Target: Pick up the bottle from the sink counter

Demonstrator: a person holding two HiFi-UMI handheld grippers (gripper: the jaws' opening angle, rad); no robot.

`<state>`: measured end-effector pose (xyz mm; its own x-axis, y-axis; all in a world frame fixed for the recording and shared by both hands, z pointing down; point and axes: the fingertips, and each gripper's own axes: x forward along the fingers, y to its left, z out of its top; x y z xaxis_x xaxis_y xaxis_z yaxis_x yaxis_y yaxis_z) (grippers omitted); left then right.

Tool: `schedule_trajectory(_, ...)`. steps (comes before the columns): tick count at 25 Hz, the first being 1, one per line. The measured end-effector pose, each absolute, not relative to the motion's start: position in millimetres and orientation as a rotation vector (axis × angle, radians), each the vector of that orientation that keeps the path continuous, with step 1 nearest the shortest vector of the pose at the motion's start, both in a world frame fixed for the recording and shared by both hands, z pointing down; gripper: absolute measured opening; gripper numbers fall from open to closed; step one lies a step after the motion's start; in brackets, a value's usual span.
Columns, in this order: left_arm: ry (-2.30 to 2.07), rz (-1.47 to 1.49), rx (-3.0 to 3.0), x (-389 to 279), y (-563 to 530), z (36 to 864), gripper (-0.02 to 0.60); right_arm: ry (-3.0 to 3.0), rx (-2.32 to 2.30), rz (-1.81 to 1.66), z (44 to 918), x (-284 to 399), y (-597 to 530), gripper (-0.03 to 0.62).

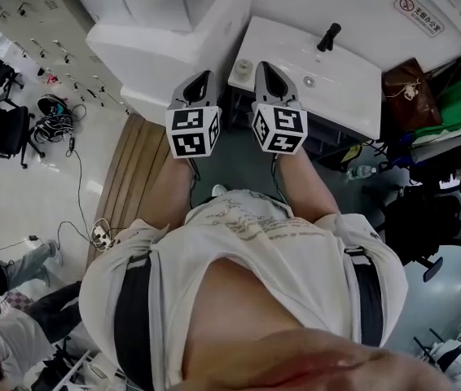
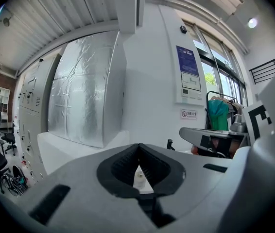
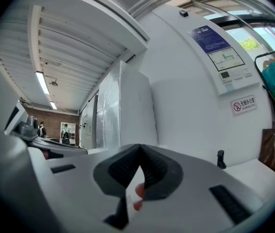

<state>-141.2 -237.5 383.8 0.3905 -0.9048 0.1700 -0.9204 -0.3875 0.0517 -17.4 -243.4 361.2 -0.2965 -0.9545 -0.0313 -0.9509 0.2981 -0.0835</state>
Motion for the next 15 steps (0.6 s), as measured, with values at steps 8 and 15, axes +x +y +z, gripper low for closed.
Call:
schedule_trajectory(8,-1.625,0.193,2.484,-151,-274,397,0.021,2.464,-1.863,-0.083,374,-19,-278,0.021)
schedule_trajectory(15,-1.643,0.226,2.47,-147,-298,405,0.021,2.489,-1.856,-0.07,385,-12,-305,0.021)
